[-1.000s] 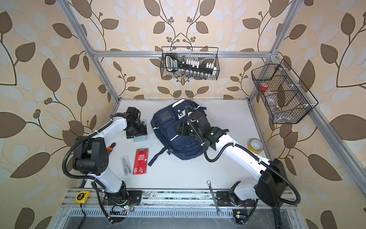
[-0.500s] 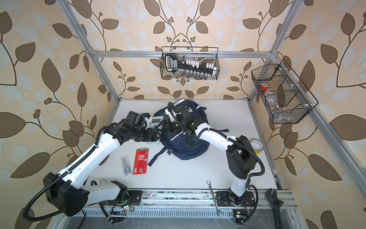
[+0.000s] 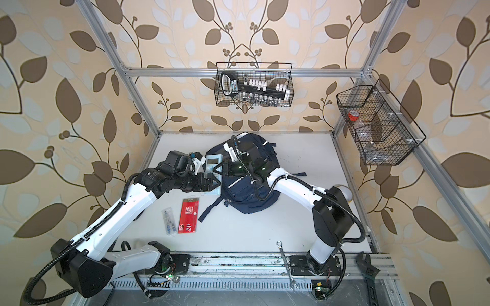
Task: Pack books, pencil case, and school supplies into a backpack
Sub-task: Pass the calculator, then open the student bag at the center of the table, then place the calculator in the student bag.
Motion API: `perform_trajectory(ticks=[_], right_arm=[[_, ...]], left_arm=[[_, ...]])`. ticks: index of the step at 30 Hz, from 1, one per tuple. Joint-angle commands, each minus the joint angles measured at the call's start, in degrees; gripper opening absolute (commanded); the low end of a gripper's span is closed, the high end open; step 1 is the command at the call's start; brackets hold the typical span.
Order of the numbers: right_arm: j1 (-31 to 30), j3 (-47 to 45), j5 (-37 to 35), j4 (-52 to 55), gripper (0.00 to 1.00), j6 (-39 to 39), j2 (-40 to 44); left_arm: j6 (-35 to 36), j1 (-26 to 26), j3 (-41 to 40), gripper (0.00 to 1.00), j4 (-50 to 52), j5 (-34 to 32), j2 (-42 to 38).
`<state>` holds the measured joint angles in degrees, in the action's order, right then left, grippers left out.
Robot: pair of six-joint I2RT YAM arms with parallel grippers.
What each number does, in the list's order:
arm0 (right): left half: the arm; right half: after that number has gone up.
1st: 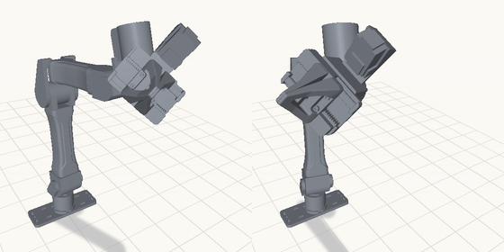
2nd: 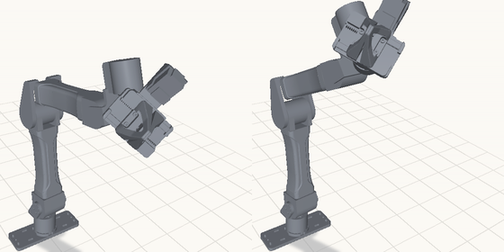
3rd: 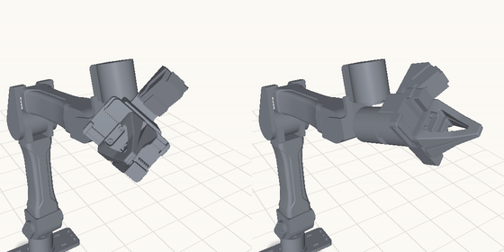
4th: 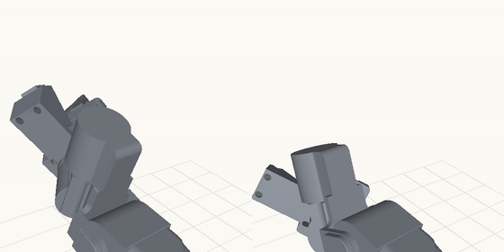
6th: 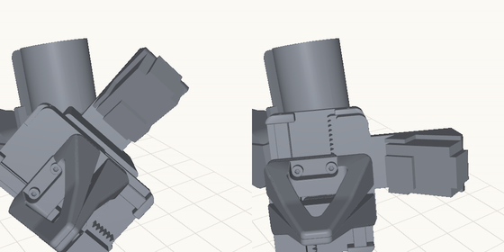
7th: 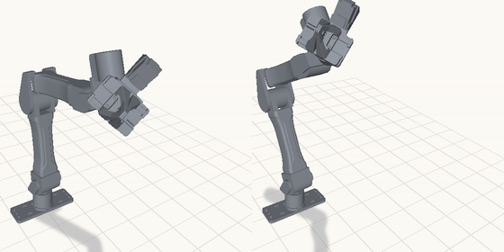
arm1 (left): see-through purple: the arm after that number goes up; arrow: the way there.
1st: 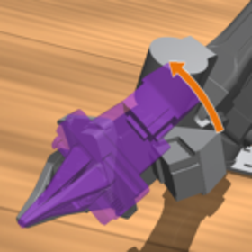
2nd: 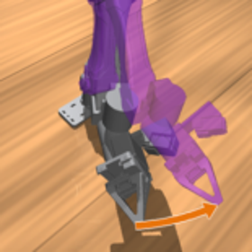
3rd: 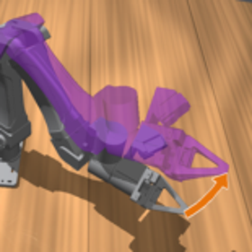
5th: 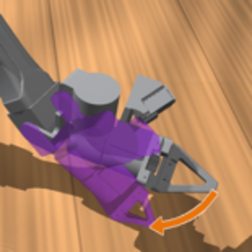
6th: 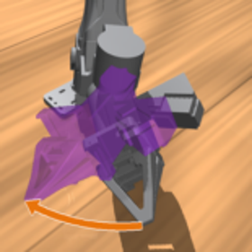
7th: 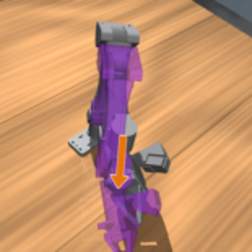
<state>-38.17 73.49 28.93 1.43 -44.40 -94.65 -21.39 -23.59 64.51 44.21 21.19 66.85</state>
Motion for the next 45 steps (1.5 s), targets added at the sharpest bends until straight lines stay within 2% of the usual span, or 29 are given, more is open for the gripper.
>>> perform_trajectory(ticks=[1,3,6,10,14,19,22,23,24,27,28,30,35,41,43,44,45], right_arm=[[5.40,-3.78,-2.89,-1.70,0.03,-0.86,5.97],[9.18,-7.10,-4.75,-0.56,0.03,-0.80,10.07],[17.36,-13.90,-8.66,2.54,0.04,-1.20,19.84],[30.37,-22.19,-10.38,6.76,0.07,-2.60,32.08],[38.70,-26.40,-8.44,8.27,0.06,-4.21,36.38],[44.60,-31.26,-2.62,1.90,0.04,-10.03,33.24],[44.70,-32.44,-2.18,-2.18,0.03,-12.03,30.73],[44.72,-32.76,-2.36,-3.39,0.03,-12.54,29.41],[44.69,-33.40,-2.38,-5.19,0.03,-13.03,28.39],[43.32,-35.37,0.18,-12.24,0.03,-15.48,24.96],[41.99,-35.06,0.15,-13.16,0.02,-15.40,23.63],[38.34,-34.67,-0.26,-15.82,0.01,-14.95,21.74],[30.39,-33.34,1.03,-22.85,0.00,-16.70,14.59],[18.62,-29.06,-0.07,-26.79,0.01,-17.87,5.62],[15.49,-26.57,-0.85,-25.23,0.09,-16.50,1.81],[14.91,-25.50,-0.66,-23.46,0.17,-15.70,0.44],[15.07,-25.45,-0.21,-22.31,0.32,-15.45,-0.12]], left_arm=[[0.15,-0.27,0.62,0.99,-1.25,2.14,-2.33],[0.46,-0.84,0.38,0.99,-1.33,1.16,-2.60],[0.87,-4.53,-0.09,0.99,-3.76,-1.12,-1.57],[0.28,-15.36,2.26,0.99,-8.35,-7.06,4.88],[3.26,-23.61,7.85,0.99,-11.31,-13.09,17.01],[7.13,-26.71,19.82,0.99,-11.88,-21.78,32.83],[7.76,-26.69,23.65,0.96,-12.56,-27.15,38.24],[7.85,-26.68,24.02,0.92,-13.32,-29.81,38.98],[8.35,-26.68,24.69,0.84,-13.64,-31.99,39.39],[8.51,-26.68,26.29,0.42,-13.57,-35.17,39.52],[8.88,-26.68,25.92,0.30,-14.36,-35.09,39.05],[8.94,-26.68,25.67,0.00,-14.48,-35.91,38.50],[8.38,-26.59,24.10,0.00,-15.28,-35.60,35.93],[6.94,-26.59,25.37,0.00,-16.27,-30.70,33.34],[6.04,-26.59,26.72,0.00,-15.66,-28.58,33.44],[5.71,-26.58,26.96,0.00,-15.69,-28.32,33.52],[5.70,-26.59,27.15,0.00,-15.63,-28.53,33.56]])
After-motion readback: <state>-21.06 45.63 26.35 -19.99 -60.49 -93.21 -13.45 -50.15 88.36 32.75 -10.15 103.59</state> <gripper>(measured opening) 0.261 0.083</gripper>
